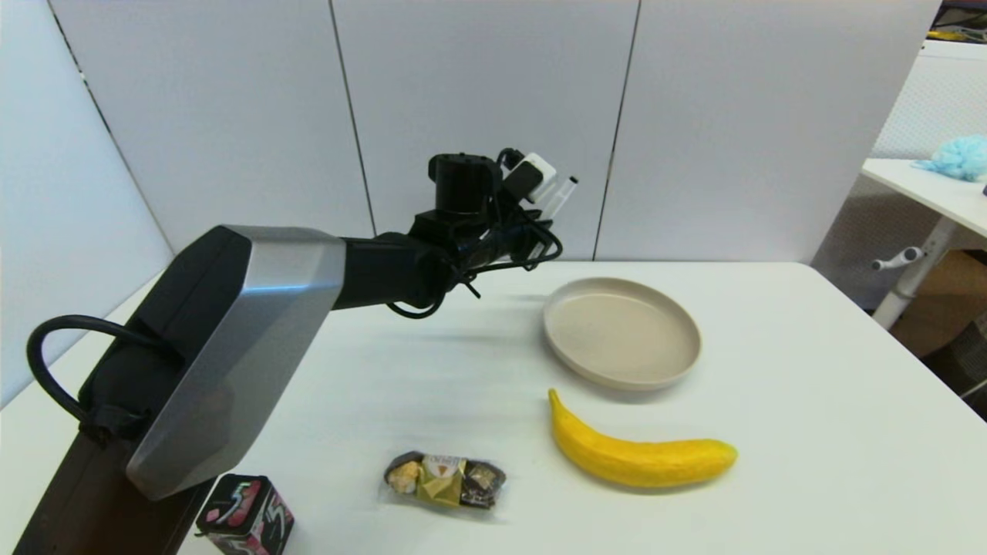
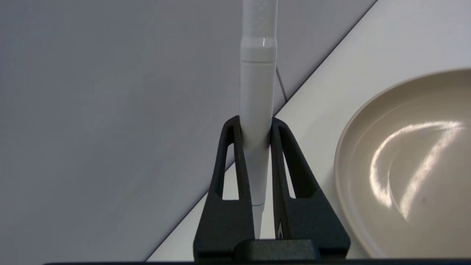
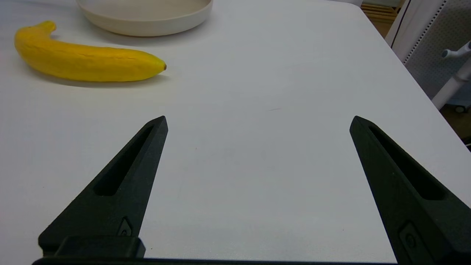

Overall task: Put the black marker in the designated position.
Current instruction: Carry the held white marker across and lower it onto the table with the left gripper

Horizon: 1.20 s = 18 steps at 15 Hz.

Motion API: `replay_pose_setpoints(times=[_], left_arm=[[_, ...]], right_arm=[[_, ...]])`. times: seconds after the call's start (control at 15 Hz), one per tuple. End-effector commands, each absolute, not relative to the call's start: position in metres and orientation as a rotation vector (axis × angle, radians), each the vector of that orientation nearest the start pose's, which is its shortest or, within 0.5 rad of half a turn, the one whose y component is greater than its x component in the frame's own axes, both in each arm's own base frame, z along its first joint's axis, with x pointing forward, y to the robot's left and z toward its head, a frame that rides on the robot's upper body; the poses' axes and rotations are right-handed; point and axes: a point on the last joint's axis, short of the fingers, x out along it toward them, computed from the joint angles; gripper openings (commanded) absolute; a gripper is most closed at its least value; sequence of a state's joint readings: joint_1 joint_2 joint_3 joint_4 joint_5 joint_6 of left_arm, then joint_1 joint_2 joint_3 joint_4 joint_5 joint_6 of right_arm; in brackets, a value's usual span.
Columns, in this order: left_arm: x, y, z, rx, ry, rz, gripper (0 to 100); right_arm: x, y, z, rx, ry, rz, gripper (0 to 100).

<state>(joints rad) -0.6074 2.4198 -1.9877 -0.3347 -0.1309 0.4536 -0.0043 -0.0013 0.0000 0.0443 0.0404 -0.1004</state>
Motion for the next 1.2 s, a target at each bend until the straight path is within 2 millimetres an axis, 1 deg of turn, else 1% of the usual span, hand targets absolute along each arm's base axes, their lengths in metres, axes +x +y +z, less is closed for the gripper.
replay_pose_setpoints(times=[0.07, 0.2, 0.4, 0.53, 0.8, 1.0, 1.2], left_arm=[[0.417, -0.324, 0.163, 0.430, -0.120, -0.784, 0], [0.414, -0.330, 0.162, 0.416, -0.132, -0.794, 0], [0.414, -0.331, 0.169, 0.397, -0.199, -0.780, 0], [0.413, -0.332, 0.170, 0.390, -0.217, -0.778, 0], [0.415, -0.333, 0.162, 0.391, -0.207, -0.780, 0], [0.419, -0.336, 0.155, 0.376, -0.271, -0.763, 0], [0.420, -0.339, 0.147, 0.373, -0.280, -0.764, 0]], right_arm=[[-0.023, 0.001, 0.071, -0.100, 0.043, 0.039, 100], [-0.023, 0.001, 0.071, -0.100, 0.043, 0.039, 100], [-0.023, 0.001, 0.071, -0.100, 0.043, 0.039, 100], [-0.023, 0.001, 0.071, -0.100, 0.043, 0.039, 100], [-0.023, 0.001, 0.071, -0.100, 0.043, 0.039, 100], [-0.023, 0.001, 0.071, -0.100, 0.043, 0.039, 100], [-0.023, 0.001, 0.071, -0.100, 0.043, 0.039, 100]])
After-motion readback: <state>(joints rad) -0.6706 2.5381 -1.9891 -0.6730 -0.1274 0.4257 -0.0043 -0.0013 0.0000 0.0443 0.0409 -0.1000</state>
